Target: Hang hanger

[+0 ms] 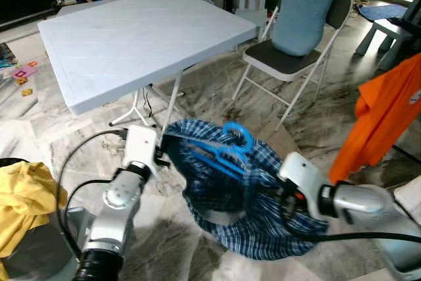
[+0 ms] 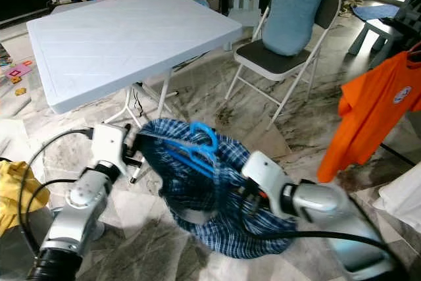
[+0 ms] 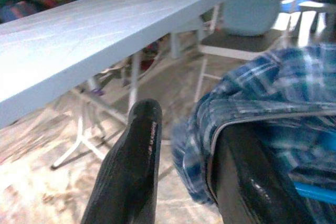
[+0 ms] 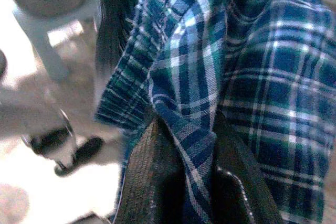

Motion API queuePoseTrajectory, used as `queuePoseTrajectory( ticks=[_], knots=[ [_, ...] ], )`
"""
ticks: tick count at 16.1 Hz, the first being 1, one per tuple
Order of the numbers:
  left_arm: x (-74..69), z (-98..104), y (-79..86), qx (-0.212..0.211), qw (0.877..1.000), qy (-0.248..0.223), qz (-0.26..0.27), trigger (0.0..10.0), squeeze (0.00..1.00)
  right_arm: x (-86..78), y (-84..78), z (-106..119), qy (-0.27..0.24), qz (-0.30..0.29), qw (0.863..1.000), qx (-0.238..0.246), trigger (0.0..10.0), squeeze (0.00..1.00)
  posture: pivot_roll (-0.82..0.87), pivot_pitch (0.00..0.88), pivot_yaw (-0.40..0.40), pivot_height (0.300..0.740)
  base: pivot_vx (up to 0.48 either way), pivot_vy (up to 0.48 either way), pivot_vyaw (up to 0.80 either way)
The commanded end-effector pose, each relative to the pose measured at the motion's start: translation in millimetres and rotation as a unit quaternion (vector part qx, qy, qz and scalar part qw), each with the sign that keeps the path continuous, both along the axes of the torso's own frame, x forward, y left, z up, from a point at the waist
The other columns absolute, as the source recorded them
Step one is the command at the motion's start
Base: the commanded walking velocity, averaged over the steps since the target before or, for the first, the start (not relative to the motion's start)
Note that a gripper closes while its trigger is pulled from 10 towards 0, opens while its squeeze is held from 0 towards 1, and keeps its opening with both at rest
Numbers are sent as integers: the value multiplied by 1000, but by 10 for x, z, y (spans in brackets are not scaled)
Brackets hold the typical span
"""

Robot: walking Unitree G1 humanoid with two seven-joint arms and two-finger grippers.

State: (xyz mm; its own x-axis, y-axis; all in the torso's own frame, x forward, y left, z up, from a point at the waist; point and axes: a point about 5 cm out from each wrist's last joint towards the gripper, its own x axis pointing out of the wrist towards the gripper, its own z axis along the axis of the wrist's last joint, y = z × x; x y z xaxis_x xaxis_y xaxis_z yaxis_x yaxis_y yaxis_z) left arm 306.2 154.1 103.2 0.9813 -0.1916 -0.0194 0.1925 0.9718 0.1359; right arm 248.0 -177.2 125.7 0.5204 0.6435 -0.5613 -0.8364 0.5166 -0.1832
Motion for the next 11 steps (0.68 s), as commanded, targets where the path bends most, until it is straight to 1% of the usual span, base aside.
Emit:
queuePoseTrajectory(
  ticks=[1, 2, 3, 5, 6, 7, 8, 9, 10, 11],
  knots=[
    [22, -18, 198, 11, 999, 10, 50, 0, 0, -36, -145, 40, -9, 27, 999, -40, 10000, 0, -183, 33, 68, 740, 0, 0, 0],
    [13, -42, 219, 22, 998, 15, 55, 0, 0, -67, -235, 88, -5, 37, 998, -48, 10000, 0, -187, 35, 71, 740, 0, 0, 0],
    [11, -51, 218, 24, 998, 17, 54, 0, 0, -75, -292, 118, -6, 39, 998, -48, 10000, 0, -190, 37, 72, 740, 0, 0, 0],
    [18, -68, 225, 20, 998, 22, 54, 0, 0, -122, -488, 188, -3, 46, 997, -60, 10000, 0, -193, 39, 73, 740, 0, 0, 0],
    [30, -94, 218, 20, 998, 31, 49, 0, 0, -148, -555, 290, -3, 53, 998, -37, 10000, 0, -200, 43, 75, 740, 0, 0, 0],
    [35, -104, 214, 21, 998, 34, 47, 0, 0, -153, -571, 327, -4, 57, 998, -27, 10000, 0, -202, 43, 76, 740, 0, 0, 0],
    [39, -122, 197, 19, 998, 39, 45, 0, 0, -161, -563, 455, -4, 70, 997, 16, 10000, 0, -204, 44, 76, 740, 0, 0, 0],
    [39, -132, 175, 18, 998, 43, 39, 0, 0, -163, -556, 557, -7, 79, 996, 43, 10000, 0, -204, 44, 77, 740, 0, 0, 0],
    [27, -160, 150, 22, 998, 53, 29, 0, 0, -123, -612, 671, -23, 80, 995, 49, 10000, 0, -202, 44, 77, 740, 0, 0, 0],
    [16, -191, 151, 27, 997, 62, 25, 0, 0, -101, -644, 725, -29, 79, 995, 52, 10000, 0, -202, 44, 76, 740, 0, 0, 0]
  ],
)
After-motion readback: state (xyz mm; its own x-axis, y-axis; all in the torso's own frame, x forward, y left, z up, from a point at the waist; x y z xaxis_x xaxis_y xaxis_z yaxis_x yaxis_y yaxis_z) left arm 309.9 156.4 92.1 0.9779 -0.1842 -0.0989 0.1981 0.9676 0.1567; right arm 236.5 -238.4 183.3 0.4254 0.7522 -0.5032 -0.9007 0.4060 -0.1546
